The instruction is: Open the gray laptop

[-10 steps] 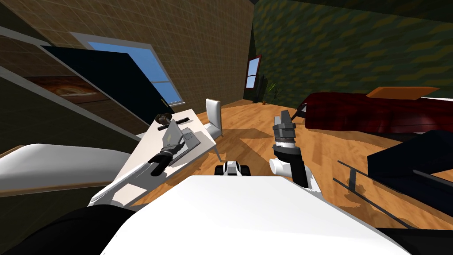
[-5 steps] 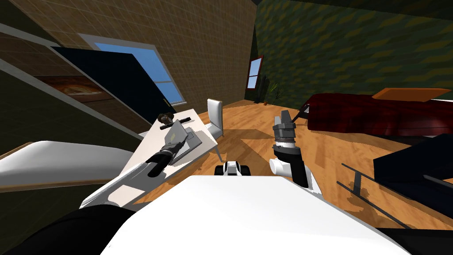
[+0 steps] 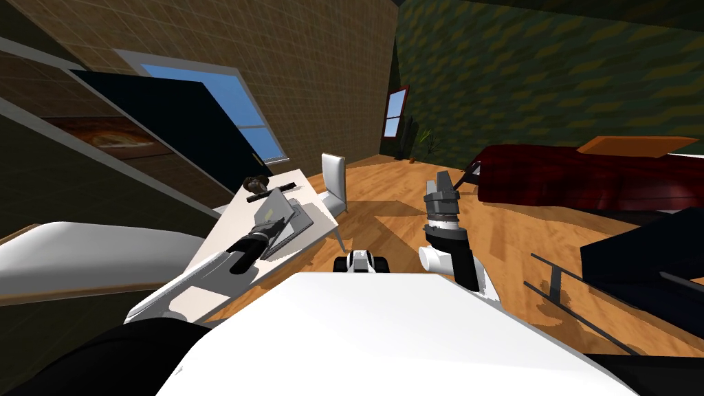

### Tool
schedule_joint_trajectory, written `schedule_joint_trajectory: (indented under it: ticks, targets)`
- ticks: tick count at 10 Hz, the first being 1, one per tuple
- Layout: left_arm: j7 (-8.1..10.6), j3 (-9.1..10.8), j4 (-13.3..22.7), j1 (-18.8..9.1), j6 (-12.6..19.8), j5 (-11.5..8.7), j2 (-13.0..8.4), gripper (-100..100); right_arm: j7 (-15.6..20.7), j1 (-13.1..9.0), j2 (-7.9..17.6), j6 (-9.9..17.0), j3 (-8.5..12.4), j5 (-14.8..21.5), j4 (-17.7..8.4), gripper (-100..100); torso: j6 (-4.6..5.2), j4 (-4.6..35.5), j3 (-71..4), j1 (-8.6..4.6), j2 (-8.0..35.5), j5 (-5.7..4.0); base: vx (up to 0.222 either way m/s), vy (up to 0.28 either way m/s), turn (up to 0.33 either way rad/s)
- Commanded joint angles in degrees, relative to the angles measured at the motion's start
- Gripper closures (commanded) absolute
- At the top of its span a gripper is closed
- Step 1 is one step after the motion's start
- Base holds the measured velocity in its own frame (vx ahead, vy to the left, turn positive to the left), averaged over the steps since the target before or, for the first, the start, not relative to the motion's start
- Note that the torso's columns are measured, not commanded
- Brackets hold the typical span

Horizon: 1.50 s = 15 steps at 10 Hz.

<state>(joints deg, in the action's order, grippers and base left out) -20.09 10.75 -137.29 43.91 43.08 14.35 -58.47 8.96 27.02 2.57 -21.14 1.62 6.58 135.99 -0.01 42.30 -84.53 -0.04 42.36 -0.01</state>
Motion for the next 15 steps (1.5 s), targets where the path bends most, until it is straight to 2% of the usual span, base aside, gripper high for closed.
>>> schedule_joint_trajectory:
  ticks: [1, 2, 3, 9, 10, 12, 13, 14, 15]
  targets:
    - [-2.48, -1.26, 1.26, 2.29, 1.64, 1.34, -1.82, 100, 0.00, 0.00, -0.01, 0.00, -0.01, 0.00, 0.00, 0, 0.01, -0.02, -0.05, -0.18, -0.10, -0.04, 0.114, -0.127, -0.050]
    - [-1.55, -0.03, 0.93, 2.74, 0.58, 0.79, -1.48, 100, 0.00, 0.01, -0.01, 0.00, -0.01, 0.00, 0.00, 0, 0.01, -0.08, -0.17, -0.31, -0.28, -0.09, 0.057, -0.064, 0.003]
    - [-2.17, -0.59, 2.76, 2.62, -0.06, 1.43, -1.21, -100, 0.00, 0.00, -0.01, 0.00, -0.01, 0.00, 0.01, 0, 0.01, -0.04, -0.08, 0.04, -0.09, -0.02, -0.012, -0.030, -0.040]
    - [-3.84, -2.71, 9.00, 1.72, -2.31, 3.68, -0.15, -100, 0.00, -0.01, 0.00, 0.00, -0.01, 0.00, 0.00, 0, 0.01, -0.04, -0.07, 0.01, -0.12, 0.00, -0.037, -0.035, -0.040]
    - [-3.59, -2.40, 8.42, 1.94, -2.20, 3.48, -0.22, -100, 0.00, -0.01, 0.00, 0.00, 0.00, 0.00, 0.00, 0, 0.01, -0.03, -0.07, 0.04, -0.11, 0.01, -0.017, -0.014, -0.005]
    - [-3.64, -2.63, 11.08, 0.76, -3.29, 3.59, 0.40, -100, 0.00, 0.00, 0.00, 0.00, 0.00, 0.00, 0.00, 0, 0.03, -0.06, -0.13, 0.14, -0.22, 0.05, 0.035, 0.013, -0.080]
    - [-3.67, -2.51, 10.23, 1.09, -2.81, 3.42, 0.13, -100, 0.00, 0.00, 0.00, 0.00, 0.00, 0.00, 0.00, 0, 0.01, -0.08, -0.16, 0.15, -0.26, 0.05, 0.026, 0.012, -0.012]
    - [-3.48, -1.13, 7.91, 2.04, -0.80, 1.82, -1.46, -100, 0.00, 0.00, 0.00, 0.00, 0.00, 0.00, 0.00, 0, -0.01, -0.04, -0.07, 0.05, -0.10, 0.02, 0.005, 0.020, 0.009]
    - [-3.39, -0.43, 6.69, 2.55, 0.23, 1.02, -2.26, -100, 0.00, 0.00, 0.00, 0.00, 0.00, 0.00, 0.00, 0, 0.00, 0.01, 0.01, 0.03, 0.02, 0.00, -0.002, 0.029, 0.003]
